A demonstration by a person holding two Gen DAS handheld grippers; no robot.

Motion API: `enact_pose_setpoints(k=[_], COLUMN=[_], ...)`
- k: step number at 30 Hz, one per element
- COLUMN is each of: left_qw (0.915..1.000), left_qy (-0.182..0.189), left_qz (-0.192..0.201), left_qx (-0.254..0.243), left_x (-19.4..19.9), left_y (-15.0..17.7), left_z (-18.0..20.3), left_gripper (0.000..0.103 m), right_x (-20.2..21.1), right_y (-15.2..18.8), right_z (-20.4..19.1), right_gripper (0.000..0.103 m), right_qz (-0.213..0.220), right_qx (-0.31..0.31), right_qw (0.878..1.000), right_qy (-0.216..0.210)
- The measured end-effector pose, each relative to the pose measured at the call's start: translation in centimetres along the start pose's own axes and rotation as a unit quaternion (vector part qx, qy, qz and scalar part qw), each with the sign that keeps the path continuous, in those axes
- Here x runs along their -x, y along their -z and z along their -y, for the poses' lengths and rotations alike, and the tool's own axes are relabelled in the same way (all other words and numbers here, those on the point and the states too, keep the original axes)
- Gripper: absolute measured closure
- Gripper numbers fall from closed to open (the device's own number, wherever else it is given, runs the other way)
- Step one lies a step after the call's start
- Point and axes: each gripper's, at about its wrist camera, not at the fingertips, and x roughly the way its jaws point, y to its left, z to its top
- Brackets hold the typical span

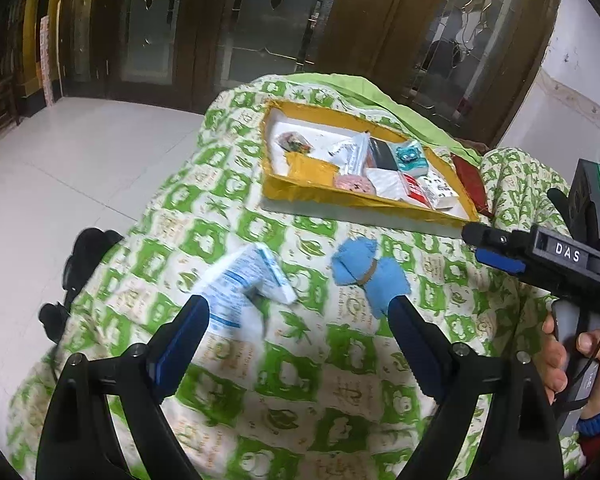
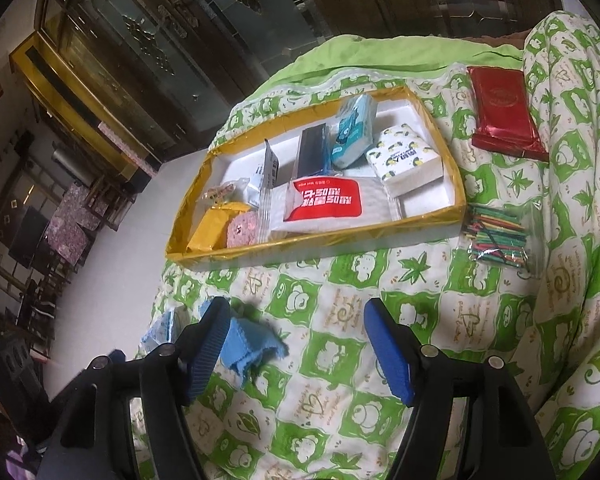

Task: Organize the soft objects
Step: 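Move left tool to the second white sachet while right tool approaches the blue knitted doll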

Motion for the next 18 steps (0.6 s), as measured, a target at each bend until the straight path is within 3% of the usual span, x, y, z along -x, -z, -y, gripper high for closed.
enact_pose_setpoints(k=[10,18], left_qw=[0.9998,0.9981], left_qy=[-0.012,-0.026], left_qz=[-0.015,-0.044], left_qx=[-0.004,-0.034], left_x=[0.1,-2.0], left_y=[-1.1,-0.4], left_z=[-2.2,-1.2], left_gripper=[0.012,0.012], right_x=[-1.1,-2.7], right_y=[0.6,1.8], right_z=[-1.6,-3.2], right_gripper=[0.029,0.029], right_qz=[-0.020,-0.048], right_qx=[0.047,0.090], right_qw=[0.999,0.995], right_qy=[0.001,0.008])
